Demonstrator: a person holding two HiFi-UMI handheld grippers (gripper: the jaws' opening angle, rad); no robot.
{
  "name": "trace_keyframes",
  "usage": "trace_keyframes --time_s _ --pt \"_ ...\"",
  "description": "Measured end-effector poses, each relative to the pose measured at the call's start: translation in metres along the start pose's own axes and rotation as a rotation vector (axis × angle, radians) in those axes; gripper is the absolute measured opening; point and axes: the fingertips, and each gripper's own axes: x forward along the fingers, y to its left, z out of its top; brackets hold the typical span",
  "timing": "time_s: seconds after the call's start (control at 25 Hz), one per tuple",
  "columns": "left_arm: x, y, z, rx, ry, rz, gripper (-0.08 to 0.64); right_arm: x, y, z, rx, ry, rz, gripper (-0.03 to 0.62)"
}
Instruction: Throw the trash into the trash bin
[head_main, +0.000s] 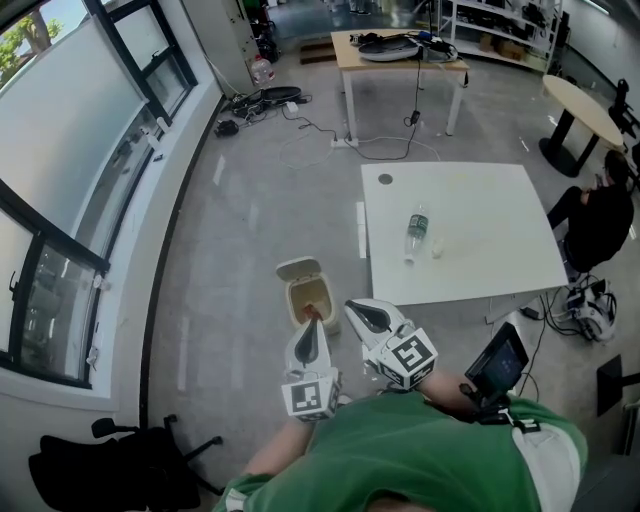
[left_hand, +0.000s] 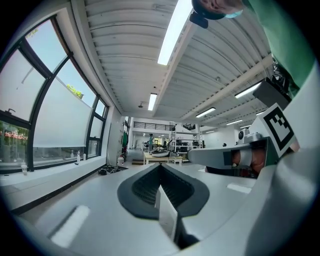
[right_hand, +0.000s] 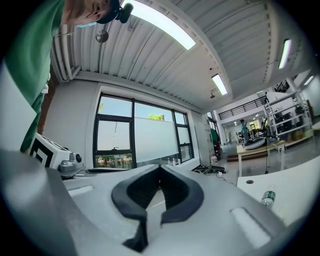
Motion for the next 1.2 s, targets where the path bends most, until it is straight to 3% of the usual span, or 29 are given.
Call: trace_keyframes --time_s 0.32,1.2 --pt "-0.016 0.0 0.008 -0.056 -0.002 -0.069 0.005 -0.01 0.018 0.013 -0.019 -0.017 -0.043 0.003" --pt "-0.032 -0.007 -0.003 -0.085 0.03 -0.198 0.004 -0.028 0.027 0.007 -0.012 -0.005 -0.195 0.003"
